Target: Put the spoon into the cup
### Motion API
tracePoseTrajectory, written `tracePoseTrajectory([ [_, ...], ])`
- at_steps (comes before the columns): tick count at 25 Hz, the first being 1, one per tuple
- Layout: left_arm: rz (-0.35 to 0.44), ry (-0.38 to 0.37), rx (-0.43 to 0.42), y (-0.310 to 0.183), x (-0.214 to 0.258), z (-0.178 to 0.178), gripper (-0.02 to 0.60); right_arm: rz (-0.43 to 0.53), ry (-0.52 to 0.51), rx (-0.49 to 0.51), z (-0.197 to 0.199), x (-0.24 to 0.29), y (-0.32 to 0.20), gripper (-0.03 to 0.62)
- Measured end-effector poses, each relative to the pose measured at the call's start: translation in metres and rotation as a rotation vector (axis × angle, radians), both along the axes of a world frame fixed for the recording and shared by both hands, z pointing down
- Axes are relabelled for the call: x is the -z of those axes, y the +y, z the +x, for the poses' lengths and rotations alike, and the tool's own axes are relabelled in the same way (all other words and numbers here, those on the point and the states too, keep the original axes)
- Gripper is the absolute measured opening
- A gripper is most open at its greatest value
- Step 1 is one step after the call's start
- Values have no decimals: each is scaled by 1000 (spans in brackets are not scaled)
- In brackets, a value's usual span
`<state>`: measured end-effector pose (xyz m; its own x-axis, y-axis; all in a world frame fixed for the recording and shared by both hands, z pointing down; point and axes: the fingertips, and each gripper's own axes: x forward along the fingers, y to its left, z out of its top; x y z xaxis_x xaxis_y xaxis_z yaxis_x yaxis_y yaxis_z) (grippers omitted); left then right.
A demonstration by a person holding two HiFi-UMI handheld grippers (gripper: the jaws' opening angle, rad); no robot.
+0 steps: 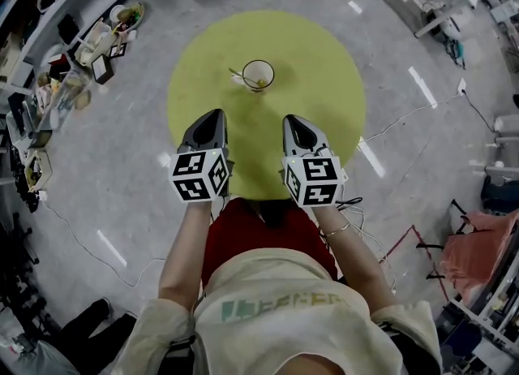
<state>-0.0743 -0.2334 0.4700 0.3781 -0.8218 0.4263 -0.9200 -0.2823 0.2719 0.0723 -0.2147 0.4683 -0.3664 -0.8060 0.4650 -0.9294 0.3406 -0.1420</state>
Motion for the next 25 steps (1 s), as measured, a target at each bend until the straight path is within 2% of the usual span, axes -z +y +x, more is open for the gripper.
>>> tracePoseTrajectory([
  [18,48,-27,-61,45,21,-15,25,72,8,-64,-8,28,43,37],
  [25,92,-30,-77,61,34,-25,25,109,-2,-100,-12,41,58,35],
])
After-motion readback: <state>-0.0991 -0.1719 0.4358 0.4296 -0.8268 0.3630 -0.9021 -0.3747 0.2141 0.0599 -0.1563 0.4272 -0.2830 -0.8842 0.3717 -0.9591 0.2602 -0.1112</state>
